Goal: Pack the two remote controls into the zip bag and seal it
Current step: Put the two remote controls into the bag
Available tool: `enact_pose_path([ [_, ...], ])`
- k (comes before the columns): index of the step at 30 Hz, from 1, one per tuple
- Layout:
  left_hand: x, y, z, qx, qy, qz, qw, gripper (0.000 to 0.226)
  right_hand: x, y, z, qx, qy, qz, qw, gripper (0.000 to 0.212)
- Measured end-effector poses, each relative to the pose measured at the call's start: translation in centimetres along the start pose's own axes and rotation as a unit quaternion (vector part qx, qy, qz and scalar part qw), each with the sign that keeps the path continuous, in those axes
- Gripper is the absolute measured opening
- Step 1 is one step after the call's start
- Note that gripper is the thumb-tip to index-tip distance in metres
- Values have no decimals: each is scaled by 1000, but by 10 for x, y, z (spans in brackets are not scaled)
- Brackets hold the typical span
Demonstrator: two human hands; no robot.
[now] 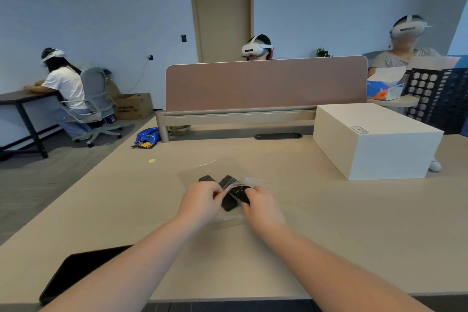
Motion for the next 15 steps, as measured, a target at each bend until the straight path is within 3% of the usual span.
enact_pose_path([
  [3,1,-5,2,0,-3,-1,1000,22,-13,-4,12,7,-25,22,999,25],
  [9,2,-7,5,-16,-11,18,1000,23,-26,-11,19,42,-71,49,995,47],
  [15,-5,-7,6,-31,-14,20,999,24,-11,-1,3,58,-29,-104,992,23],
])
Point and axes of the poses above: each hand's wrist, its own z-axis towards the middle knuckle, its own x-axis out of the back of the hand, y = z × x, the point moved 6 cm from there along z, towards the middle knuckle, and after that the axes turned 10 degrees about -z, right-handed, at the moved point
